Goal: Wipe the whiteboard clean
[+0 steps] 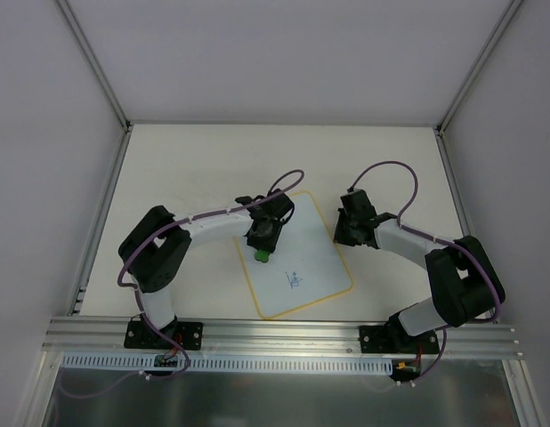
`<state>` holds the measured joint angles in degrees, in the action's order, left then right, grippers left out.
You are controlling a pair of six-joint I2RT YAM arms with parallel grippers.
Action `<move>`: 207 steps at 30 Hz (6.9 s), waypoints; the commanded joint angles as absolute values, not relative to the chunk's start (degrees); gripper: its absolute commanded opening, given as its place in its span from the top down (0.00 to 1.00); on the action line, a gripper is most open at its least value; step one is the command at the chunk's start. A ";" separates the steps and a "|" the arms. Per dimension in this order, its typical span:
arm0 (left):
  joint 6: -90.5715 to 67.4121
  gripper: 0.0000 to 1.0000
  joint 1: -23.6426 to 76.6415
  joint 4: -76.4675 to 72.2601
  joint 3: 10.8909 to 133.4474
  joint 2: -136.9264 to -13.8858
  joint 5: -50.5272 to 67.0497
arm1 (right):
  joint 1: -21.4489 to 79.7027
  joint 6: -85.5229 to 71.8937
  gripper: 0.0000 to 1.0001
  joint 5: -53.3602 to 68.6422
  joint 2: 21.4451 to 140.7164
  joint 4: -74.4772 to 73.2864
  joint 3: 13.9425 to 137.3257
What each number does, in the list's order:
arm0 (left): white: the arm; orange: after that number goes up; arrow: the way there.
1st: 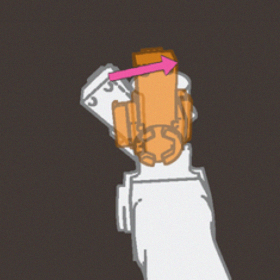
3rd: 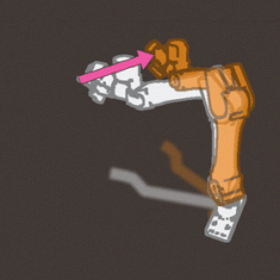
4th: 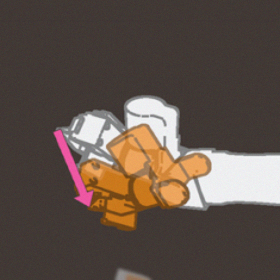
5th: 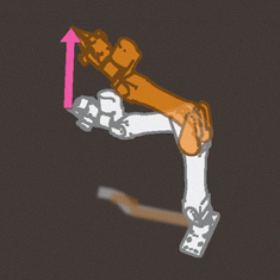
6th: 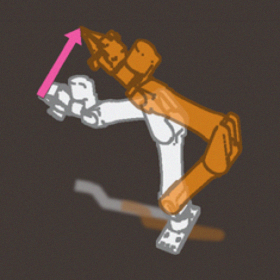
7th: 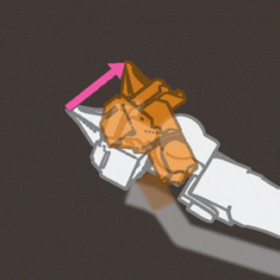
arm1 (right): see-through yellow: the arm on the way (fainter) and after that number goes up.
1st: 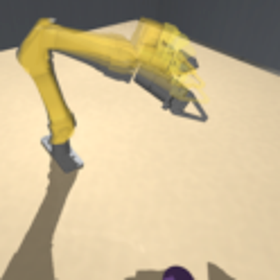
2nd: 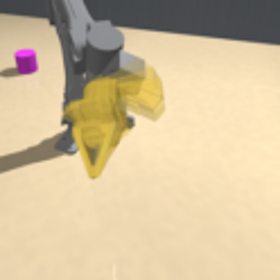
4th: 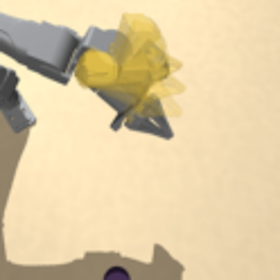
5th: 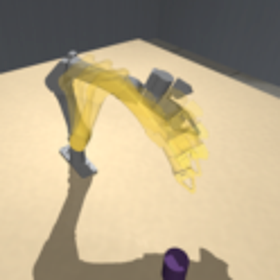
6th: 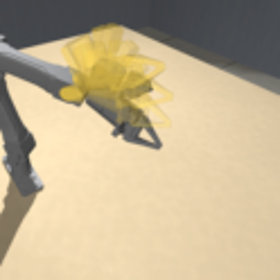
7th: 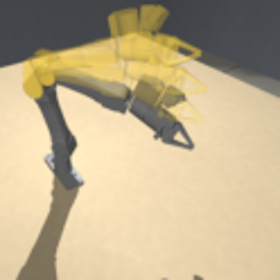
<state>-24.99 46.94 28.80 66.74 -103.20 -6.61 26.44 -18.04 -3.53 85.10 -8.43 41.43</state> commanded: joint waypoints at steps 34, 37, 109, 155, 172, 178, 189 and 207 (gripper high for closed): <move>-31.47 1.00 59.43 36.30 70.67 -108.46 -9.40 | 24.96 -20.48 0.96 -5.10 83.50 -9.67 40.25; -29.63 1.00 55.03 36.21 71.01 -107.49 -12.30 | 24.96 -20.48 0.96 -5.10 83.41 -9.75 39.90; -25.40 1.00 57.49 42.45 64.96 -105.92 -9.92 | 22.50 -21.71 0.96 -2.73 82.88 -5.10 36.04; -31.11 0.77 13.01 31.20 64.87 -101.17 -14.33 | 21.89 -20.21 0.93 -1.93 82.79 -2.72 34.45; -27.60 0.01 13.09 31.99 60.12 -76.49 -13.10 | 22.24 -16.62 0.77 -3.86 78.85 -6.13 37.44; -22.16 0.01 13.10 32.87 60.20 -59.70 -11.96 | 22.15 -10.38 0.56 -11.15 66.55 -14.48 42.36; -13.63 0.01 13.01 33.92 61.70 -32.62 -12.57 | 22.24 4.03 0.01 -21.79 37.64 -26.62 50.89; -6.24 0.01 13.01 36.21 61.53 -13.28 -15.73 | 22.15 14.68 0.01 -26.89 8.97 -32.52 52.82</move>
